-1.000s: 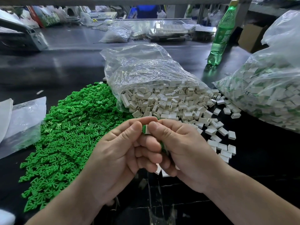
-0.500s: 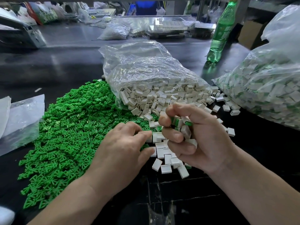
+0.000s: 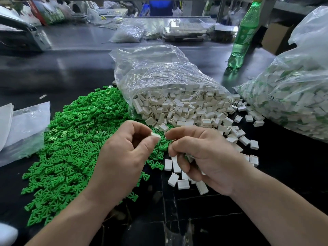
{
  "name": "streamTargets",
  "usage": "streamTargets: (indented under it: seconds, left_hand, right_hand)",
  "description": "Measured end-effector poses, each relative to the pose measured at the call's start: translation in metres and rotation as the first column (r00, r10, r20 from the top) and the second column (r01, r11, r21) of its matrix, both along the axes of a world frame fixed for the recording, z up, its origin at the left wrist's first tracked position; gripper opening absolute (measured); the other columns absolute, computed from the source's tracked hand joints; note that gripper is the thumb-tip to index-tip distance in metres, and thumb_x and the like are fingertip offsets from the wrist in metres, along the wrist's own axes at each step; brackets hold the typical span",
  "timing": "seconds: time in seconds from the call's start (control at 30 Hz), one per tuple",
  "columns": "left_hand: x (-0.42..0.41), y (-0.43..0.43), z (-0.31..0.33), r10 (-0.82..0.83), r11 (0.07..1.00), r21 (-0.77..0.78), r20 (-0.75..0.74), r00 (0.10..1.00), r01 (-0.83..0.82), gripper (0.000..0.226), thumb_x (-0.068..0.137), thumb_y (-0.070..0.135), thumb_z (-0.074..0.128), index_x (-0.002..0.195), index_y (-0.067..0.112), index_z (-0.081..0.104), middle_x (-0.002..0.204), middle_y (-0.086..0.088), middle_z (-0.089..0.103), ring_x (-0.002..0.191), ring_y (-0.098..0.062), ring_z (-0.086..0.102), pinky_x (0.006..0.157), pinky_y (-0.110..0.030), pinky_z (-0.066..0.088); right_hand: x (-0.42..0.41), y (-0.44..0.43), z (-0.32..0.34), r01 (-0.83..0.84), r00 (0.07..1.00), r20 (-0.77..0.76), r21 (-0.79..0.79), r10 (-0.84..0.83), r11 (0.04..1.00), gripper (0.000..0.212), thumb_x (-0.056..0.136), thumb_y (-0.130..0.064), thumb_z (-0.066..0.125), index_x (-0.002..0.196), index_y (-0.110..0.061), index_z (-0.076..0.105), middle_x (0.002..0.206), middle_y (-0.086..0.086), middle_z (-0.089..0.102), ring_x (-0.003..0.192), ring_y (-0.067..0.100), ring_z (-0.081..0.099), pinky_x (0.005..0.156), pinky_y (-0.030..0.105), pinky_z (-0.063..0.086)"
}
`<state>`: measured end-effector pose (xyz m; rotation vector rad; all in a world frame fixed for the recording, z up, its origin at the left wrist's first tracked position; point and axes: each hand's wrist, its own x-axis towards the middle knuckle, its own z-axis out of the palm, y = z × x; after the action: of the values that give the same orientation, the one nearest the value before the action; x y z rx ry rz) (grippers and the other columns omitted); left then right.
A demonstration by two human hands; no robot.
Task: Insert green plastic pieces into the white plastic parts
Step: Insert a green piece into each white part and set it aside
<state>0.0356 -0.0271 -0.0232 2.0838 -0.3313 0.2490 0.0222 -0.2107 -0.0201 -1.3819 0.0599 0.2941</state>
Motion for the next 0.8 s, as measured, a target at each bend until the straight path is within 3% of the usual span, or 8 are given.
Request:
streamTargets:
  seconds: [0.1, 0.23, 0.33, 0.43, 0.57, 0.7, 0.8]
  left_hand:
    - [-0.008, -0.006, 0.006, -0.091, 0.987, -0.134, -0.056, 0.994, 0.083, 0.011, 0.083, 0.037, 0.067, 0.090, 0.030, 0.062, 0.082, 0.013, 0.070, 0.070, -0.003, 0.068, 0.058, -0.009, 0.050]
    - [-0.013, -0.009, 0.005, -0.126, 0.992, 0.014, 0.094, 0.988, 0.125, 0.009, 0.083, 0.032, 0.070, 0.090, 0.032, 0.065, 0.087, 0.016, 0.068, 0.082, -0.003, 0.067, 0.065, -0.009, 0.049]
    - [-0.011, -0.007, 0.003, -0.147, 0.989, 0.009, 0.117, 0.982, 0.147, 0.015, 0.082, 0.024, 0.073, 0.096, 0.029, 0.068, 0.090, 0.014, 0.069, 0.088, -0.009, 0.068, 0.072, -0.019, 0.054]
    - [-0.011, -0.005, 0.002, -0.193, 0.973, -0.124, 0.023, 0.981, 0.194, 0.023, 0.084, 0.016, 0.074, 0.101, 0.030, 0.070, 0.094, 0.009, 0.073, 0.090, -0.011, 0.071, 0.074, -0.018, 0.056]
    - [-0.007, -0.003, 0.003, -0.200, 0.919, -0.369, -0.128, 0.971, 0.140, 0.026, 0.076, 0.019, 0.078, 0.098, 0.032, 0.074, 0.090, 0.004, 0.075, 0.082, -0.011, 0.071, 0.071, -0.013, 0.053]
    - [-0.001, 0.000, 0.001, -0.304, 0.796, -0.597, -0.245, 0.921, 0.103, 0.031, 0.064, 0.027, 0.084, 0.094, 0.022, 0.076, 0.092, -0.009, 0.075, 0.084, -0.023, 0.072, 0.071, -0.023, 0.056]
    - [0.001, 0.000, 0.000, -0.331, 0.754, -0.654, -0.295, 0.896, 0.064, 0.027, 0.063, 0.025, 0.086, 0.087, 0.021, 0.075, 0.093, -0.013, 0.075, 0.081, -0.025, 0.073, 0.064, -0.024, 0.056]
  right_hand:
    - [-0.004, 0.006, 0.002, -0.066, 0.996, 0.061, -0.021, 0.067, 0.998, 0.014, 0.089, -0.023, 0.065, 0.098, -0.021, 0.075, 0.074, 0.002, 0.066, 0.044, 0.010, 0.049, 0.033, 0.018, 0.034]
    - [-0.005, 0.006, 0.002, -0.088, 0.993, 0.079, -0.038, 0.091, 0.995, 0.019, 0.100, -0.028, 0.061, 0.095, -0.016, 0.075, 0.070, -0.001, 0.062, 0.046, 0.010, 0.049, 0.033, 0.018, 0.034]
    - [-0.004, 0.005, 0.003, -0.076, 0.997, 0.014, 0.028, 0.076, 0.997, 0.014, 0.098, -0.022, 0.064, 0.096, -0.012, 0.074, 0.071, 0.002, 0.062, 0.046, 0.011, 0.048, 0.033, 0.017, 0.032]
    - [-0.001, 0.003, 0.003, -0.036, 0.997, -0.057, 0.161, 0.046, 0.986, 0.005, 0.090, -0.011, 0.070, 0.095, -0.013, 0.070, 0.071, 0.005, 0.062, 0.046, 0.011, 0.047, 0.034, 0.015, 0.030]
    - [0.003, -0.002, 0.003, 0.010, 0.993, -0.119, 0.275, 0.024, 0.961, 0.031, 0.072, -0.007, 0.071, 0.103, -0.011, 0.067, 0.074, 0.006, 0.060, 0.046, 0.011, 0.046, 0.033, 0.016, 0.027]
    - [0.003, -0.003, 0.003, -0.005, 0.994, -0.100, 0.277, 0.034, 0.961, 0.035, 0.072, -0.005, 0.072, 0.106, -0.009, 0.068, 0.076, 0.007, 0.061, 0.046, 0.010, 0.047, 0.032, 0.016, 0.028]
    - [0.002, -0.002, 0.003, -0.034, 0.996, -0.066, 0.260, 0.054, 0.965, 0.024, 0.074, -0.010, 0.074, 0.097, -0.012, 0.068, 0.077, 0.007, 0.060, 0.046, 0.011, 0.047, 0.032, 0.016, 0.029]
